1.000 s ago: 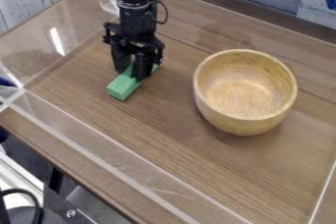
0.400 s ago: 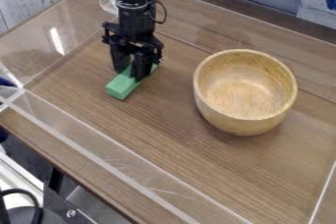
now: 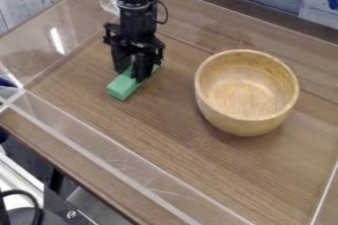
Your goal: Remove the green block from inside the brown bowl and put it on the table
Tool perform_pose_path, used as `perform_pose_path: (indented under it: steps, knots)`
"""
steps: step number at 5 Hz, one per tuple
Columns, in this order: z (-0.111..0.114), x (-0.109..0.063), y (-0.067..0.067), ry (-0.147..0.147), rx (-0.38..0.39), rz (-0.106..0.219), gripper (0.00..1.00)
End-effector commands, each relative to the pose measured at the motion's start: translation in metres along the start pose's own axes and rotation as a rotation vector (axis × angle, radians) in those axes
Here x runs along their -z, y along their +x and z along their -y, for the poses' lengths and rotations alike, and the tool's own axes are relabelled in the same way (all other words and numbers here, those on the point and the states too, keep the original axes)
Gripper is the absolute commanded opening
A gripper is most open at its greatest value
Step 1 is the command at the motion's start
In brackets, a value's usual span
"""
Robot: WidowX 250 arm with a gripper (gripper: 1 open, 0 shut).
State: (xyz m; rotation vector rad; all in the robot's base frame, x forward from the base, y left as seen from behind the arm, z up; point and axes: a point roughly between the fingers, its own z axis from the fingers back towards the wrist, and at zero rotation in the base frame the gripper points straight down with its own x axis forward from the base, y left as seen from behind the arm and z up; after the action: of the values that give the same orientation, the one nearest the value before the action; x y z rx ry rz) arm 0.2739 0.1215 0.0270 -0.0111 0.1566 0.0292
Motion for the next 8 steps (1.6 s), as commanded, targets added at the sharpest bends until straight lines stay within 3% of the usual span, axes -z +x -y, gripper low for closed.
perform_pose_path:
  steps: [1, 2, 3, 4, 5, 6, 8]
  knots:
    - [-0.007, 0.000, 0.002, 0.001, -0.021, 0.019, 0.00]
    - [-0.006, -0.012, -0.001, -0.013, -0.021, 0.042, 1.00]
    - [-0.004, -0.025, -0.004, -0.024, -0.025, 0.070, 1.00]
    - [-0.001, -0.054, -0.009, -0.036, -0.030, 0.138, 1.00]
    - [0.006, -0.089, -0.015, -0.015, -0.018, 0.203, 1.00]
    - [0.017, -0.108, -0.023, -0.012, 0.000, 0.232, 1.00]
    - [0.015, -0.083, -0.020, 0.009, 0.017, 0.178, 1.00]
